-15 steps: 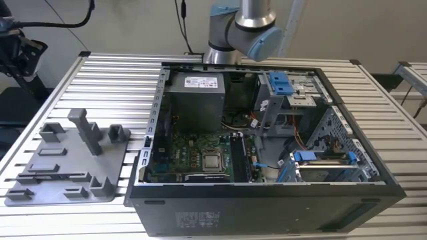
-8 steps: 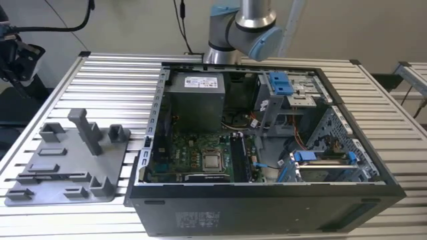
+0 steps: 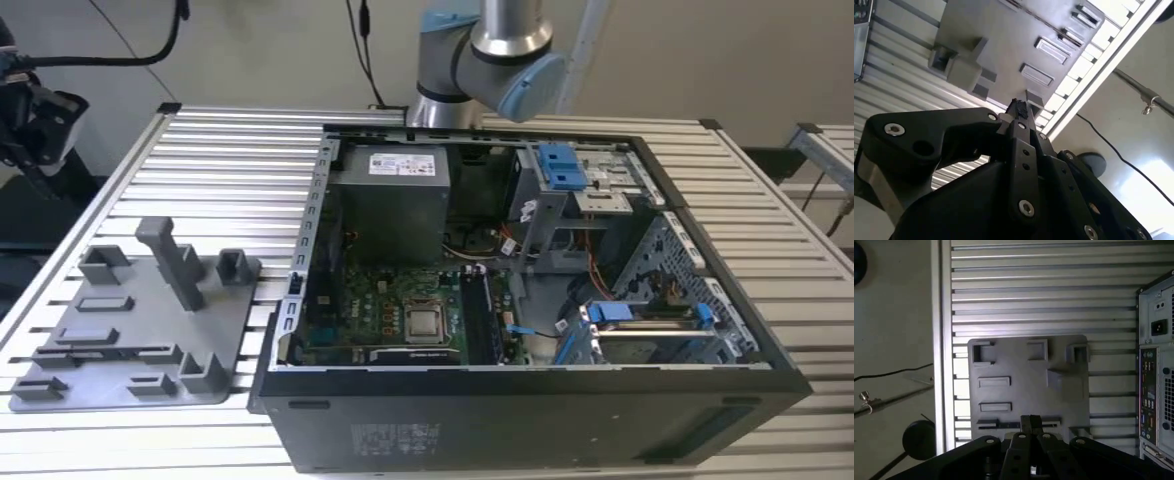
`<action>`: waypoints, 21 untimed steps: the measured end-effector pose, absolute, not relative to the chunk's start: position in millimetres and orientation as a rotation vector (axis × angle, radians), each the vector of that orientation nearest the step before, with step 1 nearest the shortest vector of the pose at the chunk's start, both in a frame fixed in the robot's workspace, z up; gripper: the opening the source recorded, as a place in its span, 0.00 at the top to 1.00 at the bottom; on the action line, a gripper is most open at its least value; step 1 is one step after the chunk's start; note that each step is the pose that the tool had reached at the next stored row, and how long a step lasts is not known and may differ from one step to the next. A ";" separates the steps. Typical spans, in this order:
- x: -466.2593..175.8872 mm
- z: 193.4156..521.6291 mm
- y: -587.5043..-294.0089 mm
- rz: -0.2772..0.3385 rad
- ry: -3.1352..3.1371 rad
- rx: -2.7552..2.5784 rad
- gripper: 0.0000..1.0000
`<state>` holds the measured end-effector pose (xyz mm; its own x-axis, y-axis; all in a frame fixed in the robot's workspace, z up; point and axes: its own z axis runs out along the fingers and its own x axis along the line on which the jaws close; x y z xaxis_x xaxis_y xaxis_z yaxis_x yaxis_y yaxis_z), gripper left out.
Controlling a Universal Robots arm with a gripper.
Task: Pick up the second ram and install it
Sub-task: 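Reach for the second ram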
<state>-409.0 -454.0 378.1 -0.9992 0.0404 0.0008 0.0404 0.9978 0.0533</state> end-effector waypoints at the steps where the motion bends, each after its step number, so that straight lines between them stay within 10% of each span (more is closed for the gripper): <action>1: -408.9 377.9 -456.1 0.084 3.139 0.063 0.89; 21: -408.1 373.7 -489.5 0.084 3.142 -0.059 0.89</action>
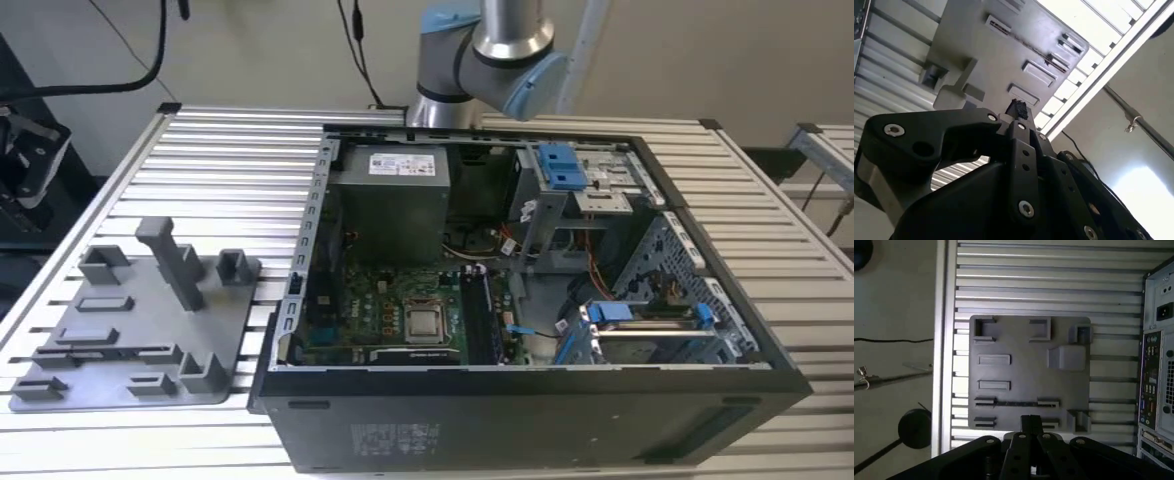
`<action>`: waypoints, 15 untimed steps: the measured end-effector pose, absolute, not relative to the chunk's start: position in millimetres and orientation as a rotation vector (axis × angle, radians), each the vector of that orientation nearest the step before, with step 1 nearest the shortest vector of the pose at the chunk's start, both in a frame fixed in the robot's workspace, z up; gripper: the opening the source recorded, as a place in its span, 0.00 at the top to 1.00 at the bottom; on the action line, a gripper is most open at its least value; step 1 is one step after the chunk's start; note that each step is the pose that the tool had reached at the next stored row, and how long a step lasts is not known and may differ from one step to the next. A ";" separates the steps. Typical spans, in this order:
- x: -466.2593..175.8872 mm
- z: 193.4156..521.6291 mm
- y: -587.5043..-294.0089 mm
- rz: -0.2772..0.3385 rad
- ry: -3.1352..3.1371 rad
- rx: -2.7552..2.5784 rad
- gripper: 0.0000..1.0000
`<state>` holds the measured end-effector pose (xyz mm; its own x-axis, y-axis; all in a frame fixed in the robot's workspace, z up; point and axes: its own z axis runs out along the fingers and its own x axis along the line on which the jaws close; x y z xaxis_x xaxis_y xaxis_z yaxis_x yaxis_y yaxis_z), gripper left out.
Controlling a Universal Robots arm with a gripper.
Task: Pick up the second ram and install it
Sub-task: 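Reach for the second ram, then pick up the second ram and move it above second insertion slot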
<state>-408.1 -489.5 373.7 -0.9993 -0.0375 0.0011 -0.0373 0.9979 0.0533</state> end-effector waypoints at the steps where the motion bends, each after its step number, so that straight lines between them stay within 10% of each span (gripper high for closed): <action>1: -408.8 373.4 -489.5 -0.083 -3.137 0.075 0.89; 15: -409.8 370.6 -490.2 -0.084 -3.136 0.093 0.89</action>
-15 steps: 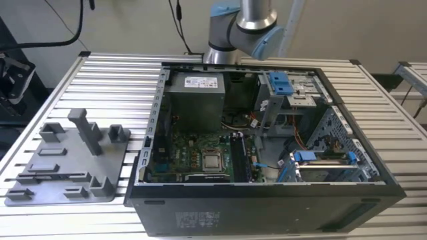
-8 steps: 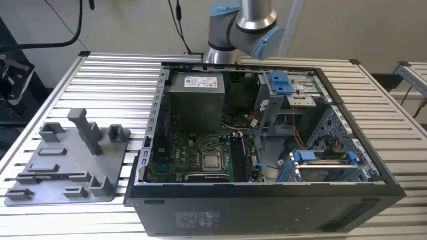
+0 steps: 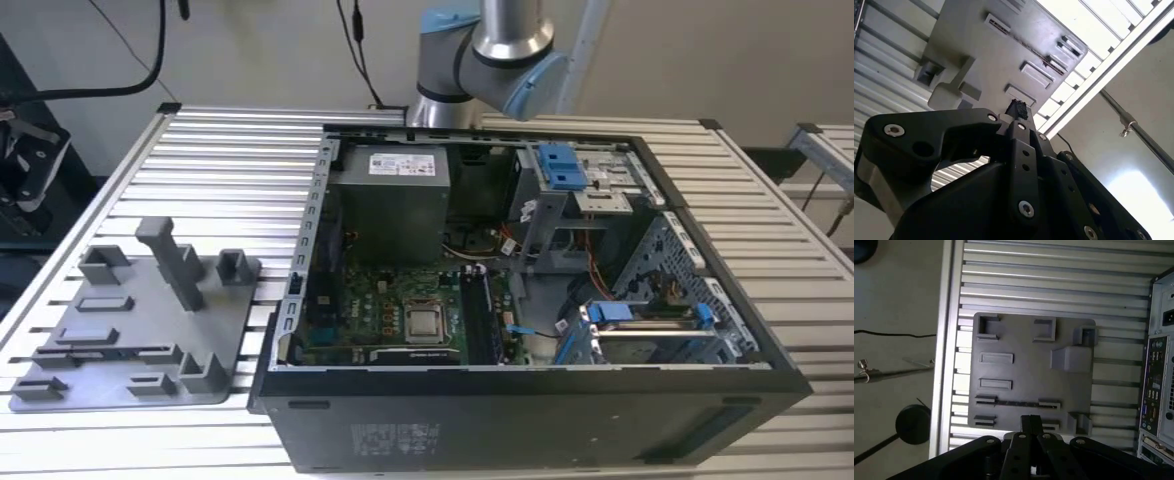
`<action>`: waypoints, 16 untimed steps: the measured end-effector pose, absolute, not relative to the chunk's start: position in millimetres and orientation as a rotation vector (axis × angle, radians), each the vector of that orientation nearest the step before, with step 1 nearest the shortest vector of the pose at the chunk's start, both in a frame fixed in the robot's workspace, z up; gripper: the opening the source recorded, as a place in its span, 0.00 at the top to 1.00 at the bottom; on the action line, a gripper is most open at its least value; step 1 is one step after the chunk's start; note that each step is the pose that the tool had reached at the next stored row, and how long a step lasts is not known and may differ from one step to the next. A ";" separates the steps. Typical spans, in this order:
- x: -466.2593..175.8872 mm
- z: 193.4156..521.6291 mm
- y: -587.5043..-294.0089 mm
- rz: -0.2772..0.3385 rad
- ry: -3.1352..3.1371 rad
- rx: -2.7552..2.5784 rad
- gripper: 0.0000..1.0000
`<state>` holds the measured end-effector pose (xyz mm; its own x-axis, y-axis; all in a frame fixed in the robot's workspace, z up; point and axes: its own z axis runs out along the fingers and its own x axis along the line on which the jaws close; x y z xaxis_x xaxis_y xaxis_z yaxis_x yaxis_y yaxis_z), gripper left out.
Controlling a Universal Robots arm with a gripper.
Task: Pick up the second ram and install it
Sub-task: 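Pick up the second ram and move it above second insertion slot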
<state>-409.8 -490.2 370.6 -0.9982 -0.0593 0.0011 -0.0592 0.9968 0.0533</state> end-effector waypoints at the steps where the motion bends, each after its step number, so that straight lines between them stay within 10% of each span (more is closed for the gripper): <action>1: -409.8 370.6 -490.2 -0.084 -3.136 0.093 0.89; 16: -409.8 370.4 -490.2 -0.083 -3.127 0.233 0.89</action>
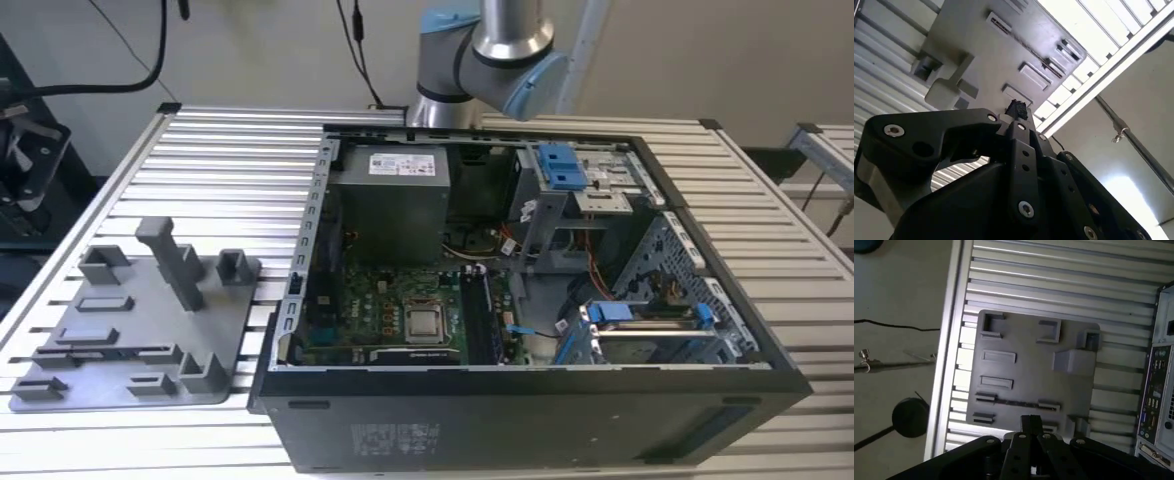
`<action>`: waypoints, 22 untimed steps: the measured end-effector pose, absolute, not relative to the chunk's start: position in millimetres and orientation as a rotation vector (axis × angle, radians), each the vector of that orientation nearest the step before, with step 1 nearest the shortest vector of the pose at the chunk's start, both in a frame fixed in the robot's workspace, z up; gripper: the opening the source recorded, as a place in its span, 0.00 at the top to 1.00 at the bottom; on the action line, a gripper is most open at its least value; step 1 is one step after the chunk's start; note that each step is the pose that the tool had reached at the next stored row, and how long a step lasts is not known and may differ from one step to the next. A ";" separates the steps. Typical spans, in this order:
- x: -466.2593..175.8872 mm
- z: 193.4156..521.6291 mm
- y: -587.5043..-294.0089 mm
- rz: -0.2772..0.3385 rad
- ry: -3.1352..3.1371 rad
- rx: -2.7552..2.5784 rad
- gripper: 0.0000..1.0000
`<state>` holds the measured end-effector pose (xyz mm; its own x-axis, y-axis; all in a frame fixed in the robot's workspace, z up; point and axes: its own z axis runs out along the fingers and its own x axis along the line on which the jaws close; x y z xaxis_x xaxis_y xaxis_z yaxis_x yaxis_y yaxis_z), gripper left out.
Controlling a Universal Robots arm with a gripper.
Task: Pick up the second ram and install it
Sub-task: 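Pick up the second ram and move it above second insertion slot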
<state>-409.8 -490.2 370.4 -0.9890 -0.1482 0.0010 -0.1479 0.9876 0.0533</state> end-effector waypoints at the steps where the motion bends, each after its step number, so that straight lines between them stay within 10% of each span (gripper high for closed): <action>1: -409.8 370.4 -490.2 -0.083 -3.124 0.261 0.89; 22: -409.8 370.5 -490.2 -0.080 -3.051 0.699 0.89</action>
<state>-409.8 -490.2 370.5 -0.9003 -0.4353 -0.0014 -0.4347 0.8990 0.0522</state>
